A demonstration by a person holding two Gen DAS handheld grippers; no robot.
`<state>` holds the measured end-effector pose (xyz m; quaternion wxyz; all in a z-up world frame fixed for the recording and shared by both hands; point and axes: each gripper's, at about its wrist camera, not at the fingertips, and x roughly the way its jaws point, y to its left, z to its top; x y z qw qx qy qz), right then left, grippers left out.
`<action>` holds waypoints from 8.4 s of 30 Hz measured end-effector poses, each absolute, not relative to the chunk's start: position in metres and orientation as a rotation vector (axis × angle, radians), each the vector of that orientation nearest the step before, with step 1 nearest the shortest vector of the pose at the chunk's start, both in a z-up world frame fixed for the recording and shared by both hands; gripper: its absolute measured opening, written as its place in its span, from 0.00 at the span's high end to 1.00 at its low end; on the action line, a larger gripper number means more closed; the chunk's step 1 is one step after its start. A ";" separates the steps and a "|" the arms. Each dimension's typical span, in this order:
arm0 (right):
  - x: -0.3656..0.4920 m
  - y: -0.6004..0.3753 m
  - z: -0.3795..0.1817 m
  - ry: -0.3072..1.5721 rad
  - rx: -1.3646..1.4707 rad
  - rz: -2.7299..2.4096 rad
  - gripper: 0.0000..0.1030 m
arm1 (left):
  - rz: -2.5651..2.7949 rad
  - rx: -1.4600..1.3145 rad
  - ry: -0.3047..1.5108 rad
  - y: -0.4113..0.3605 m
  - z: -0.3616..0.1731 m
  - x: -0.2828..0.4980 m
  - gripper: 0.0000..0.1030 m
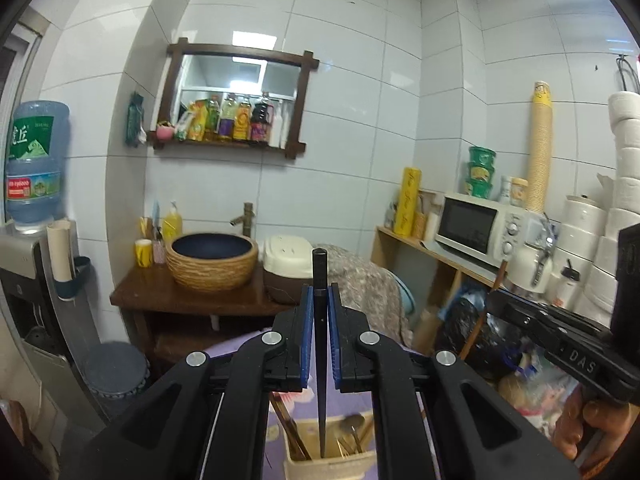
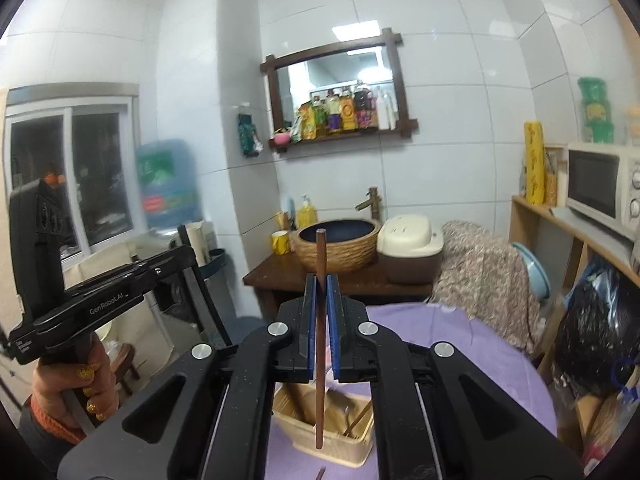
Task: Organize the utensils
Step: 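Carry the brown and black chopsticks up and lower them into the holder with both tools, then open both tools and withdraw them to the last brown chopsticks, then grasp a brown chopstick with the right tool while the left tool grasps another brown chopstick, then carry both brown chopsticks up and insert them into the holder with both tools, then open both tools and withdraw them from the holder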
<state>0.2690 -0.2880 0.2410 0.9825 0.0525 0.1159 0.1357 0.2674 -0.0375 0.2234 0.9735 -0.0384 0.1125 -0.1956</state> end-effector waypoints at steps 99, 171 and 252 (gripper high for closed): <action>0.238 -0.349 -0.093 0.922 0.171 0.078 0.92 | -0.432 0.141 0.866 -0.094 -0.081 0.197 0.07; 0.186 -0.323 0.058 0.561 0.221 0.385 0.92 | -0.383 -0.051 0.549 -0.039 0.039 0.197 0.92; 0.160 -0.292 0.048 0.335 -0.015 0.128 0.06 | -0.356 -0.006 0.343 -0.012 0.034 0.167 0.05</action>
